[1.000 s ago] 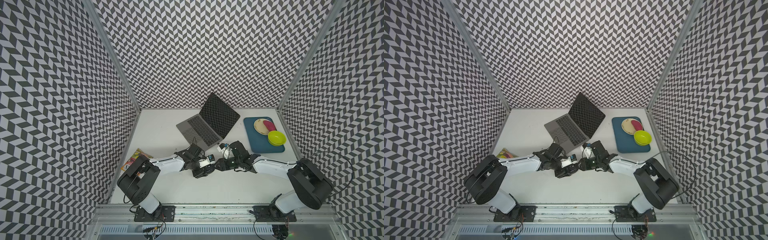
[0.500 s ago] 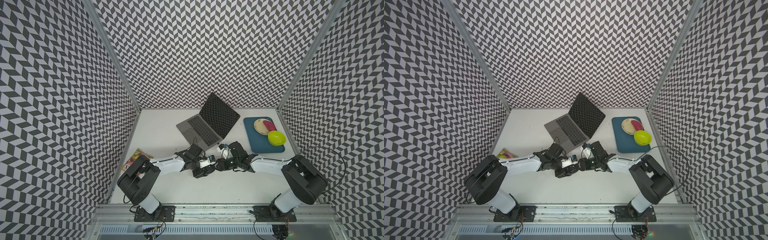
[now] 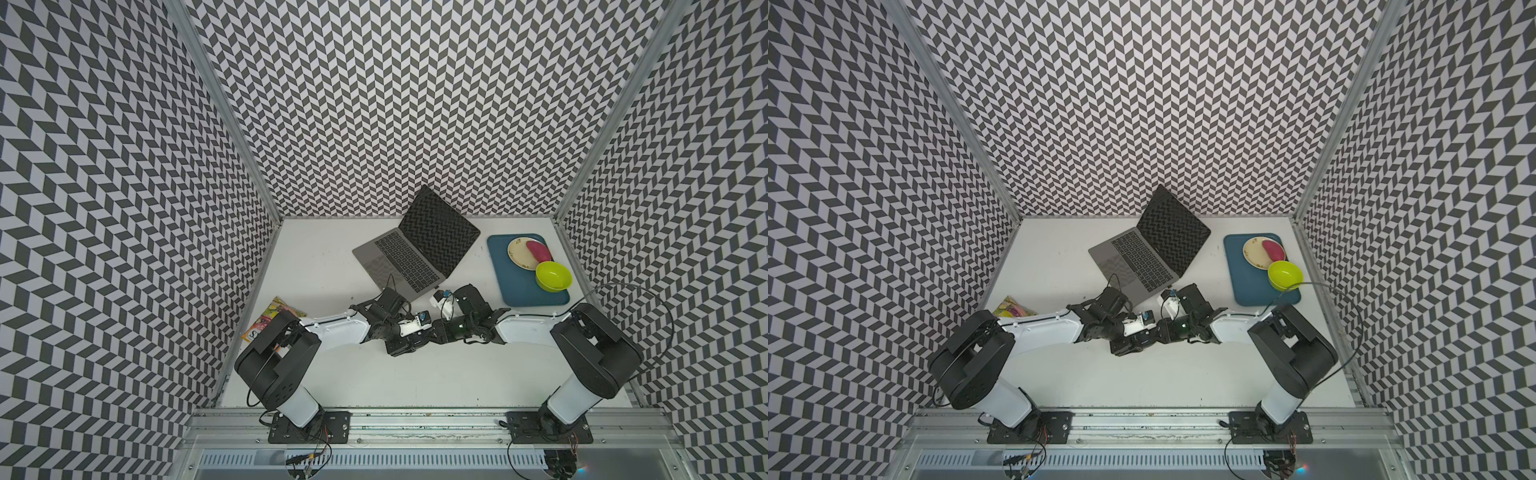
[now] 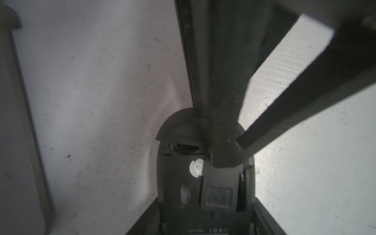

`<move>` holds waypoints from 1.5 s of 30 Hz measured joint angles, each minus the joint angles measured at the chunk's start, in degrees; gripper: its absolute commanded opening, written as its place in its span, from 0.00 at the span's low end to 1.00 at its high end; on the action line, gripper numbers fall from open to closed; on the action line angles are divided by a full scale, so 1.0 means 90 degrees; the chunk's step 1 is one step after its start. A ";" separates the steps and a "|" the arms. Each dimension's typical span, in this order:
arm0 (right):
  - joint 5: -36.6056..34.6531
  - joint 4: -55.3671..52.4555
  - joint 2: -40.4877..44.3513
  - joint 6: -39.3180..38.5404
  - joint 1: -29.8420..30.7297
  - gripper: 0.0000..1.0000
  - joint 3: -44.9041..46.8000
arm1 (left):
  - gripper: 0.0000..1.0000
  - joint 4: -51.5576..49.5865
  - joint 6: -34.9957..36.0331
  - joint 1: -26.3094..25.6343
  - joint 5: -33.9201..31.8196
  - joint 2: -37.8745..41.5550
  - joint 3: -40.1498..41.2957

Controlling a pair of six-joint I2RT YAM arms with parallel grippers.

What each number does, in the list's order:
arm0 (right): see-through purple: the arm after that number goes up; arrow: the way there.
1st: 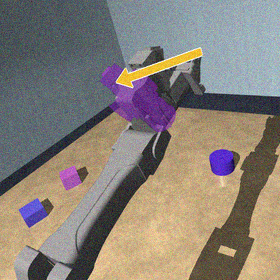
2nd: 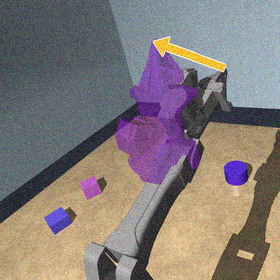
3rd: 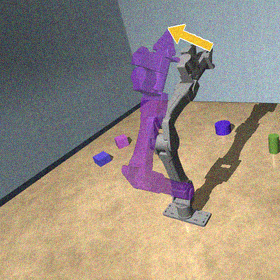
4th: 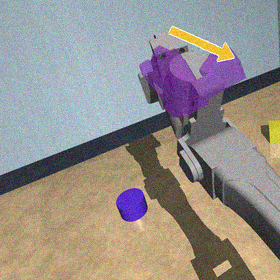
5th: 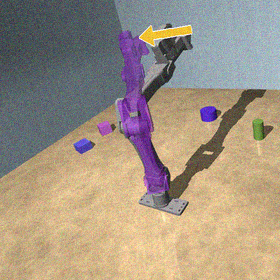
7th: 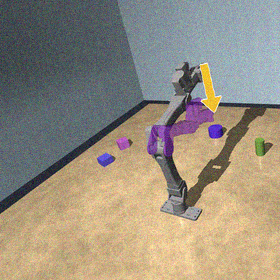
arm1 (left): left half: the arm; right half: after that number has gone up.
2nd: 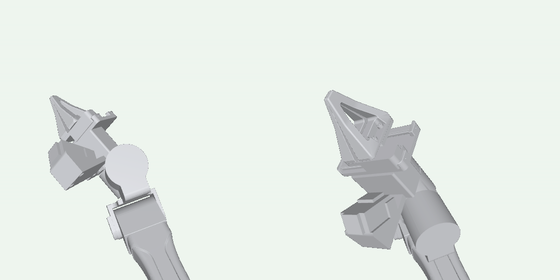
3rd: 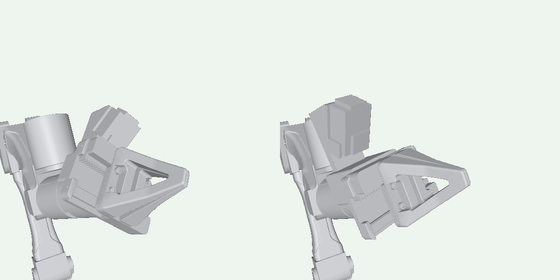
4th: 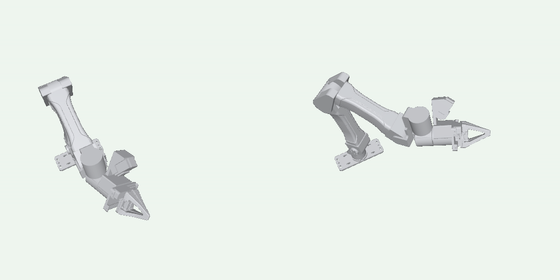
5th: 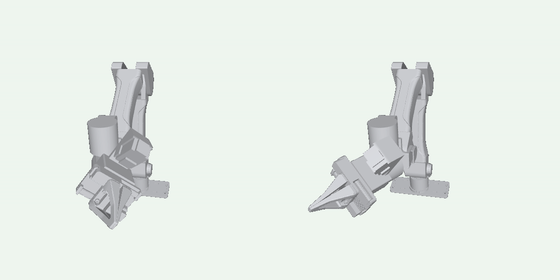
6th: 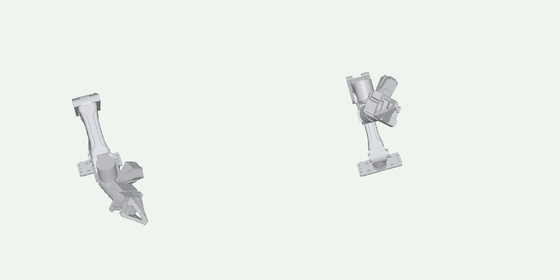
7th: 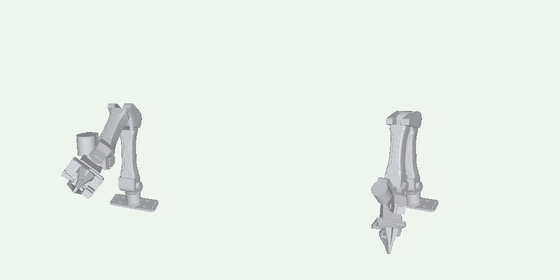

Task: Insert the wireless mouse receiver into the laptop
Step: Close the lid on the mouse.

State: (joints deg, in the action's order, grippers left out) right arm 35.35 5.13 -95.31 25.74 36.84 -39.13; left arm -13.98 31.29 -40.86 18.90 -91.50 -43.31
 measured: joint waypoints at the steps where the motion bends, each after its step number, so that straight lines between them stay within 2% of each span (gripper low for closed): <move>1: -0.0002 -0.0002 0.0000 -0.0044 0.0000 0.35 0.0000 | 0.39 0.0000 0.0000 0.0000 -0.0007 0.0000 0.0000; 10: -0.0005 -0.0325 0.0000 -0.0476 -0.0044 0.28 -0.0187 | 0.38 -0.0005 0.0051 0.0000 -0.0092 0.0005 0.0000; 26: 0.0131 -0.0962 -0.0107 -0.1132 -0.0078 0.25 -0.0595 | 0.39 0.0063 0.0182 -0.0151 -0.0590 0.0153 0.0095; 38: 0.0367 -0.1576 -0.0335 -0.1273 -0.0114 0.25 -0.1010 | 0.49 0.0187 0.0279 -0.0187 -0.0707 0.0294 0.0265; 45: 0.0391 -0.1615 -0.0342 -0.1409 -0.0114 0.25 -0.1022 | 0.51 0.0187 0.0282 -0.0209 -0.0743 0.0299 0.0267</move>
State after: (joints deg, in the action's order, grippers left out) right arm 38.87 -9.41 -98.39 13.06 35.81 -48.34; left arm -12.29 33.82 -42.74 12.21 -88.82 -40.91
